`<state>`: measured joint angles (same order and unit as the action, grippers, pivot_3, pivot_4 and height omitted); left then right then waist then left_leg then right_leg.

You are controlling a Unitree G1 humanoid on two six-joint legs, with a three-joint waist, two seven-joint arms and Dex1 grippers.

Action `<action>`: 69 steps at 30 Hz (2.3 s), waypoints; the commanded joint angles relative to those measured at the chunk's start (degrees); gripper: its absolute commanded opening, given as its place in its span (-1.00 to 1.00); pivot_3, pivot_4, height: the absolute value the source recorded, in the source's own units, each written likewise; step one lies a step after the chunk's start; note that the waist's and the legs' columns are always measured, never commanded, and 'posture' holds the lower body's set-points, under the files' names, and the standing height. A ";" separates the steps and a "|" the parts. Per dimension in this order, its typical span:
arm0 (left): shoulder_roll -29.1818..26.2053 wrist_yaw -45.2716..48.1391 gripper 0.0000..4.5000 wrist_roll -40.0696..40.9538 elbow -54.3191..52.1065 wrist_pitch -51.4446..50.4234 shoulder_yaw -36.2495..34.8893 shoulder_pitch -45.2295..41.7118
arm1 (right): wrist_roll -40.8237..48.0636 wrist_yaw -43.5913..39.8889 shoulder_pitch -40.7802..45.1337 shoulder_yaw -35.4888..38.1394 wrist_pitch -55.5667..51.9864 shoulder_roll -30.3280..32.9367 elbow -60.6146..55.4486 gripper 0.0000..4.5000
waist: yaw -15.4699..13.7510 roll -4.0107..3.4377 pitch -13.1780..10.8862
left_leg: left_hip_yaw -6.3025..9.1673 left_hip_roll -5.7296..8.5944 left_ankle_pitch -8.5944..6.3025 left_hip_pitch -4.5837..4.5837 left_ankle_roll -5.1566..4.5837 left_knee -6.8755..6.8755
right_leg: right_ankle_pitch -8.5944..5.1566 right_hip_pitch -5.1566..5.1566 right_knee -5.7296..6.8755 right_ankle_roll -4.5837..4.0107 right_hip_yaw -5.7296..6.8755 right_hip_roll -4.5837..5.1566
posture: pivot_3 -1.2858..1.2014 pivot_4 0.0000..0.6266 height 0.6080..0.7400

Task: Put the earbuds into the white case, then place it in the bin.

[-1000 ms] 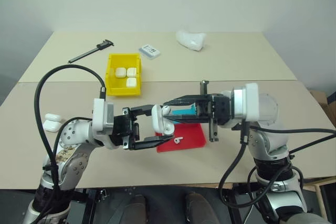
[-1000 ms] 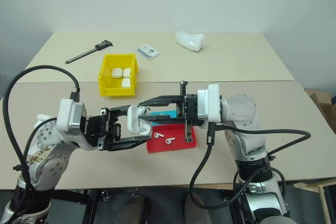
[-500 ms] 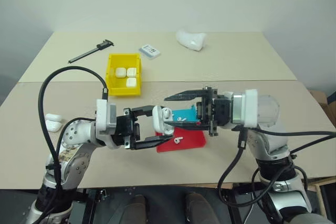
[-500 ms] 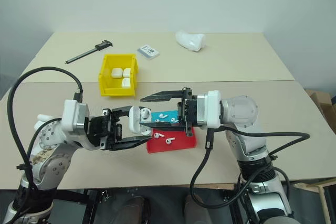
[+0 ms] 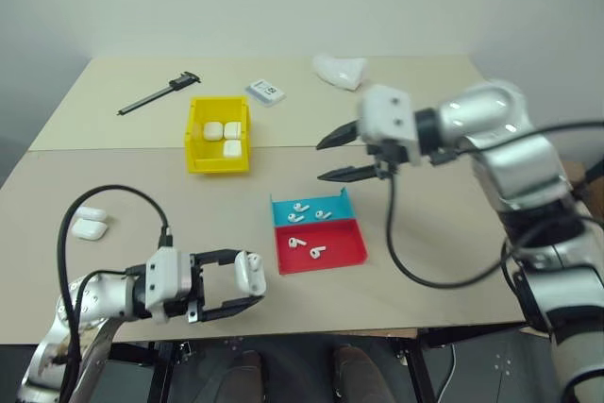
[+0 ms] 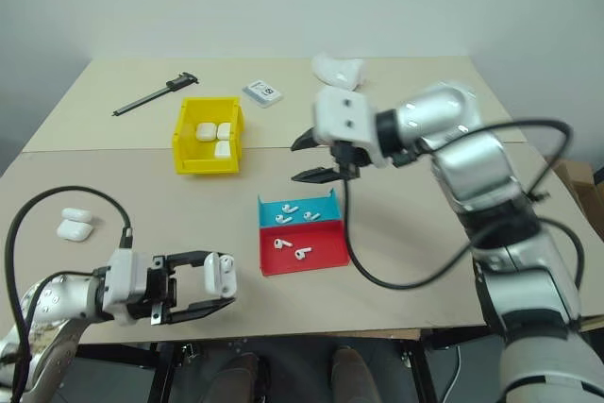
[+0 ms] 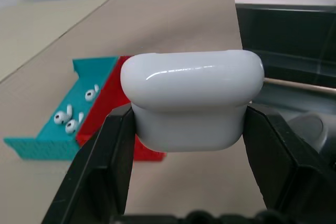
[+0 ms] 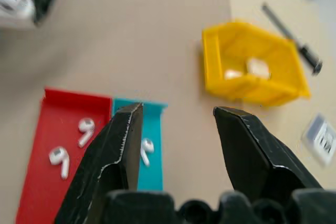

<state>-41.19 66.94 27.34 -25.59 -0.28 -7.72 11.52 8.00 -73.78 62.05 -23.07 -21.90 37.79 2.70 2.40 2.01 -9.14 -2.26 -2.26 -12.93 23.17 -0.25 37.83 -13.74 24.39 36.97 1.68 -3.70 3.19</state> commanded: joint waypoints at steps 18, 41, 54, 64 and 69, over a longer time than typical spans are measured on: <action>1.28 -6.56 0.23 -4.98 -3.67 2.26 3.53 0.41 | -29.66 -1.59 15.05 -18.42 29.96 -19.07 40.46 0.16 | 0.23 -0.10 -0.08 | 0.03 0.09 0.00 0.08 0.01 -0.03 | 0.13 0.07 0.05 0.11 0.05 0.10 | 0.03 -0.52 1.00; 1.05 -7.95 0.23 -6.69 -3.11 2.57 5.60 -1.04 | -32.79 -6.20 11.85 -17.48 35.14 -18.44 45.01 0.16 | 0.18 -0.25 -0.17 | 0.05 0.10 0.00 0.06 0.01 -0.03 | 0.13 0.05 0.08 0.10 0.06 0.09 | 0.03 -0.52 1.00; 0.58 -8.63 0.23 -7.08 -3.46 2.37 5.30 -0.67 | -33.06 -5.74 11.83 -17.37 37.07 -20.01 47.23 0.16 | 0.21 -0.28 -0.19 | 0.05 0.10 0.00 0.04 0.01 -0.03 | 0.13 0.04 0.09 0.10 0.06 0.08 | 0.03 -0.52 1.00; 0.33 -9.64 0.23 -7.23 -3.80 1.80 5.67 -0.74 | -33.50 -6.18 11.48 -16.94 39.31 -19.45 47.16 -0.08 | 0.20 -0.29 -0.20 | 0.06 0.10 0.00 0.02 0.01 -0.03 | 0.13 0.01 0.09 0.10 0.06 0.08 | 0.03 -0.52 1.00; 0.27 -9.82 0.23 -7.35 -3.78 1.82 5.78 -0.82 | -33.54 -5.62 11.38 -16.93 41.24 -19.36 46.90 -0.08 | 0.20 -0.29 -0.20 | 0.06 0.10 0.00 0.02 0.01 -0.03 | 0.13 0.01 0.09 0.10 0.06 0.08 | 0.03 -0.52 1.00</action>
<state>-40.56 57.39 20.26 -27.85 0.93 -1.80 10.88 -25.71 -79.53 73.26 -41.63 17.71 18.04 50.38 2.60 1.72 -9.34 -2.20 -2.16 -12.93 23.19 -0.24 37.80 -13.61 24.40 37.06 1.79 -3.64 3.27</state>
